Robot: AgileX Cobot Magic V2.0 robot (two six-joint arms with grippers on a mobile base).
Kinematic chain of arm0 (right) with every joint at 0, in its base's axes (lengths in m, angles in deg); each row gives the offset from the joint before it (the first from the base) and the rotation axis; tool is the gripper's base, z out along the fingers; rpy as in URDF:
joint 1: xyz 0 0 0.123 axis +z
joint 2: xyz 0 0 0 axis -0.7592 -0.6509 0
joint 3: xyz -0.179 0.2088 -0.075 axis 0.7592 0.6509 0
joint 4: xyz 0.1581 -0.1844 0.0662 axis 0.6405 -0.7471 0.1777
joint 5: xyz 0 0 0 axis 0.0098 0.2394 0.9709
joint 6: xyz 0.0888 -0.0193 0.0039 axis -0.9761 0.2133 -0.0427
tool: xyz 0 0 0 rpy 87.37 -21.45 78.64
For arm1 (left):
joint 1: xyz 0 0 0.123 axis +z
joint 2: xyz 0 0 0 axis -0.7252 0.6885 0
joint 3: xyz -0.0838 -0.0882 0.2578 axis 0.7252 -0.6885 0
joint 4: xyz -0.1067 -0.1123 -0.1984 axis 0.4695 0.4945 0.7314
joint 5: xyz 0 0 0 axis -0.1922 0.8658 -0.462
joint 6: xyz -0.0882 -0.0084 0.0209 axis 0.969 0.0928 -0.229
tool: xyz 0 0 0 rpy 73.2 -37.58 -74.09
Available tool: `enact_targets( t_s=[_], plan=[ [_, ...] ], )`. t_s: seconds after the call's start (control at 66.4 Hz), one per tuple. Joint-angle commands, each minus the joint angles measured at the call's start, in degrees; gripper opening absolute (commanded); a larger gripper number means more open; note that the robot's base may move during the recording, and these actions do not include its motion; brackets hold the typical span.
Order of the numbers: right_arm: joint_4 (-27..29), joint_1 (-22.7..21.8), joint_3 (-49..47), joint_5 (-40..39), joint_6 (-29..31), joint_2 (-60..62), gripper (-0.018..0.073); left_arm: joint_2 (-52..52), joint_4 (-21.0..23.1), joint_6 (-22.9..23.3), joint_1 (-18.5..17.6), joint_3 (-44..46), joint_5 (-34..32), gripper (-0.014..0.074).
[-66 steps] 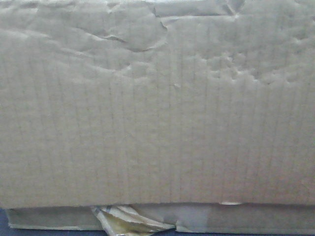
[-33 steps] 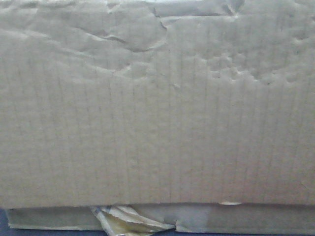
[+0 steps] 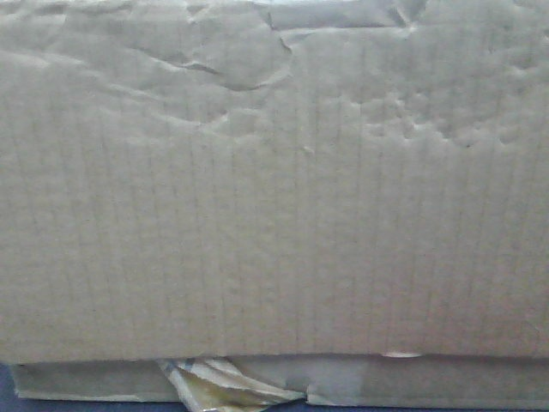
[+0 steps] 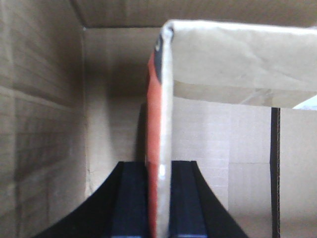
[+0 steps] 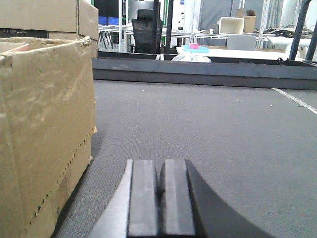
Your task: Stack two boxes on right shelf middle
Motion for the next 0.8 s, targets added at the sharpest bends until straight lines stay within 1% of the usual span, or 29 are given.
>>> enact_targets(
  t_s=[0.0,0.166,0.241,0.391,0.542,0.693,0.753,0.783],
  plan=[
    [0.1,-0.3,0.0,-1.1,0.2,0.2,-0.0165,-0.3,-0.4,0.1,0.3,0.1,-0.4,-0.0111],
    [0.1,-0.3,0.0,-1.1,0.2,0.2,-0.0165,-0.3,-0.4,0.1,0.3,0.1,0.0,-0.0097],
    [0.1,-0.3,0.0,-1.1,0.2,0.2,-0.0165,-0.3,-0.1,0.1,0.3,0.1,0.0,-0.0031],
    [0.1,-0.3,0.0,-1.1,0.2,0.2,-0.0165,-0.3,-0.1,0.5,0.3,0.1,0.0,0.0143],
    [0.1,-0.3,0.0,-1.1,0.2,0.2,-0.0165,-0.3,-0.1,0.6,0.3,0.4,-0.5,0.0267],
    [0.1,-0.3,0.0,-1.1,0.2,0.2,-0.0165,-0.3,-0.1,0.1,0.3,4.3,-0.3,0.0349],
    [0.1,-0.3,0.0,-1.1,0.2,0.2,-0.0165,-0.3,0.0,-0.5,0.3,7.0,1.0,0.0363],
    [0.1,-0.3,0.0,-1.1,0.2,0.2,-0.0165,-0.3,0.0,-1.6,0.3,8.4,1.9,0.0364]
  ],
)
